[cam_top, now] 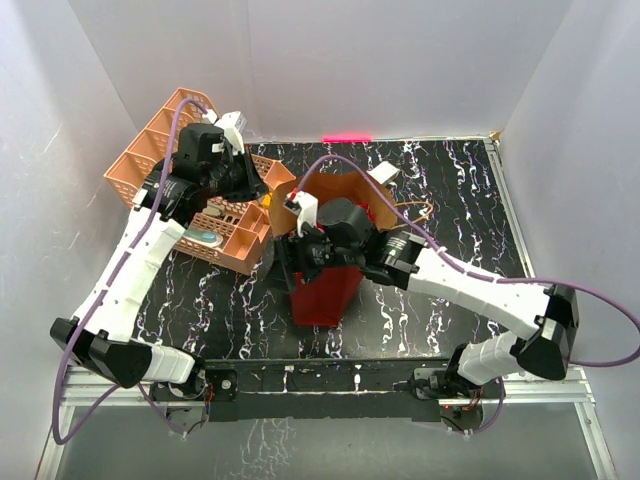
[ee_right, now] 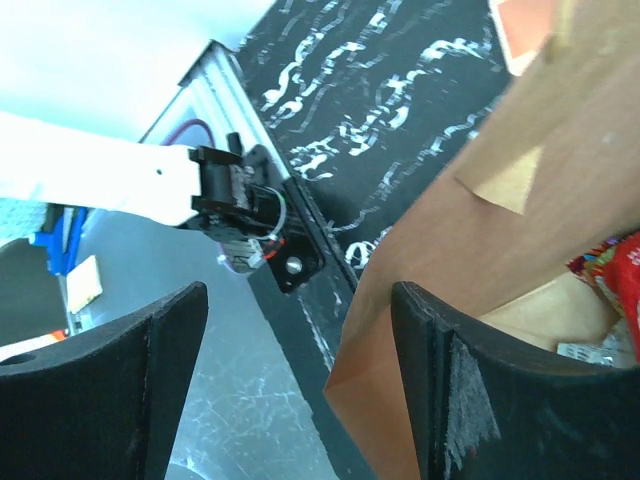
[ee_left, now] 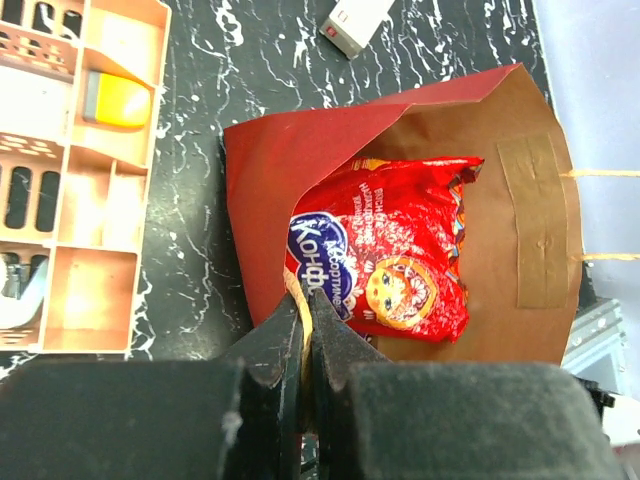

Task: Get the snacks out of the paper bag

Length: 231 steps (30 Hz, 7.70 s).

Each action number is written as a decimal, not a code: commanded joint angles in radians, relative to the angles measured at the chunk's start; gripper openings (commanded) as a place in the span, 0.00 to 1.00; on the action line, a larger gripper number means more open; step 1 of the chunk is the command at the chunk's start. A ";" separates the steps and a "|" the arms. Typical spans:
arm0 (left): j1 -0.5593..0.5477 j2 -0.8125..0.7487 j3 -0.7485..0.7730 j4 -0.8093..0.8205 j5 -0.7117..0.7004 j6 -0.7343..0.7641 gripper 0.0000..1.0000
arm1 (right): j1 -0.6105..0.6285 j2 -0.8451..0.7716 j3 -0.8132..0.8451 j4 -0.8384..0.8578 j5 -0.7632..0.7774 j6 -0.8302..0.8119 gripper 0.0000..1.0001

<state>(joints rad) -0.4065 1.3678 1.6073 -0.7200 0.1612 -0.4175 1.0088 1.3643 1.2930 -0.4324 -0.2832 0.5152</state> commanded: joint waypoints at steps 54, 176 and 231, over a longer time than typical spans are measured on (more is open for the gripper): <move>-0.167 -0.119 -0.027 0.232 -0.255 0.152 0.01 | 0.113 0.201 0.275 -0.093 0.149 -0.029 0.54; -0.249 -0.302 -0.294 0.488 -0.174 0.264 0.01 | -0.049 -0.019 0.277 -0.005 0.562 -0.128 0.08; -0.249 -0.223 -0.227 0.392 -0.231 0.197 0.00 | -1.236 -0.018 -0.076 0.166 0.374 -0.070 0.08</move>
<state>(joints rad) -0.6502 1.1557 1.3331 -0.3389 -0.0959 -0.2104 -0.1314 1.3430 1.2251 -0.4789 0.3565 0.2947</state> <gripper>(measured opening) 0.010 0.078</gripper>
